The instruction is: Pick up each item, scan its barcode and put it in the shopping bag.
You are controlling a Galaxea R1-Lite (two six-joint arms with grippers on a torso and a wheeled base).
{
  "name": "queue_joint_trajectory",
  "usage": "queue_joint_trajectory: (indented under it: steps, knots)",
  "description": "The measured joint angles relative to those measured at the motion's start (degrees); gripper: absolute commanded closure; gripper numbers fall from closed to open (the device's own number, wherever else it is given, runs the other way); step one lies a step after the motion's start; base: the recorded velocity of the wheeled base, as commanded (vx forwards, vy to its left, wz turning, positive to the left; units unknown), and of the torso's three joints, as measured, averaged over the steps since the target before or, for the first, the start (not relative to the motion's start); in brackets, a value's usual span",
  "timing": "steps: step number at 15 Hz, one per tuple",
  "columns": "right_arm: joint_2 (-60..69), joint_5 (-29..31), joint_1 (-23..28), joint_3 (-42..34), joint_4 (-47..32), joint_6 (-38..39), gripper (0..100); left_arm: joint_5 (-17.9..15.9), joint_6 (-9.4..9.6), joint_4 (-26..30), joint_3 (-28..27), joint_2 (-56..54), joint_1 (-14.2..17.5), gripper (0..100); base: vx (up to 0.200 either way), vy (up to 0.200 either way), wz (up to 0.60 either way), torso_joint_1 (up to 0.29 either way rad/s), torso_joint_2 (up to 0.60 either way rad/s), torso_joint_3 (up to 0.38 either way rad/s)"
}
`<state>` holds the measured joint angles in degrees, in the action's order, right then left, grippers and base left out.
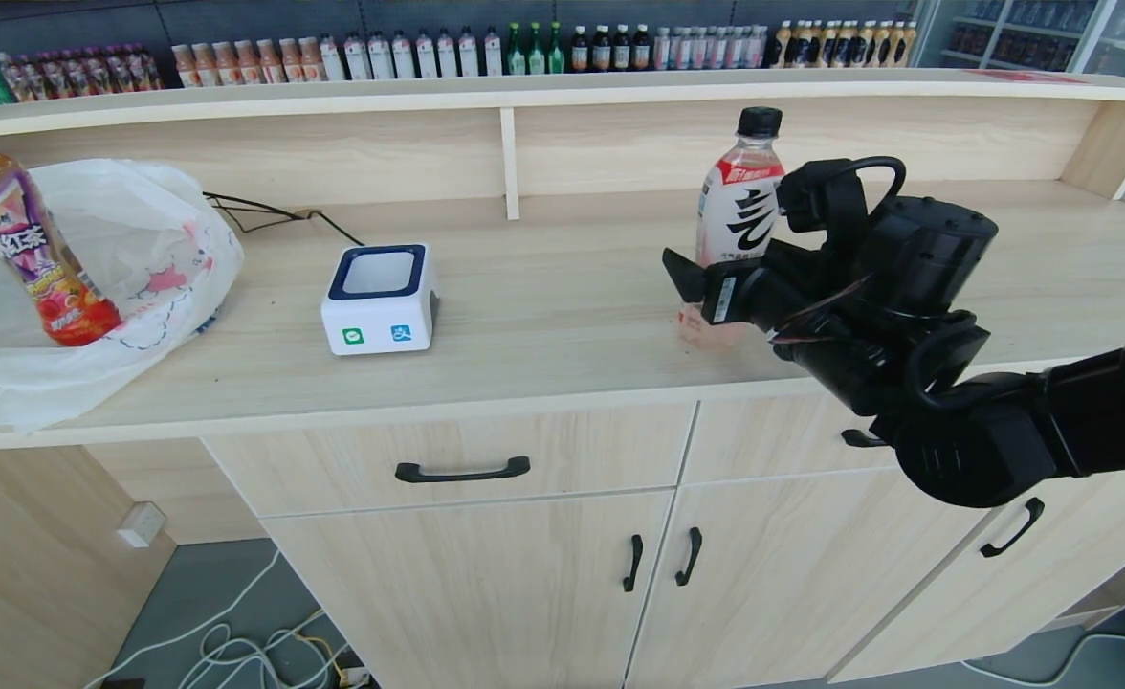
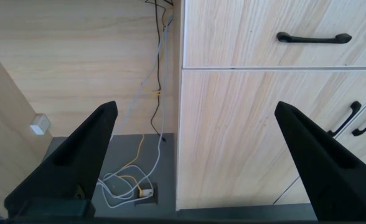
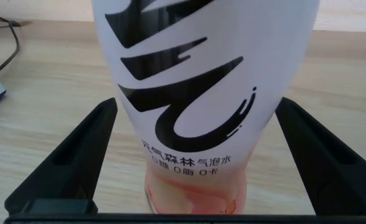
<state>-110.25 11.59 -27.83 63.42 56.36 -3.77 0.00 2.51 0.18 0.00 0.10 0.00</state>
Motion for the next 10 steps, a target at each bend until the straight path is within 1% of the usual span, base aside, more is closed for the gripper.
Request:
queue_joint_trajectory:
  steps: [3, 10]
  knots:
    - [-0.9, 0.0, 0.1, 1.8, 0.0, 0.0, 0, 0.0, -0.05, 0.0, 0.0, 0.0, 0.0, 0, 0.0, 0.0, 0.0, 0.0, 0.0, 0.0]
    - [-2.0, 0.0, 0.4, 3.2, -0.2, 0.0, 0, 0.0, 0.05, 0.0, 0.0, 0.0, 0.0, 0, 0.0, 0.0, 0.0, 0.0, 0.0, 0.0]
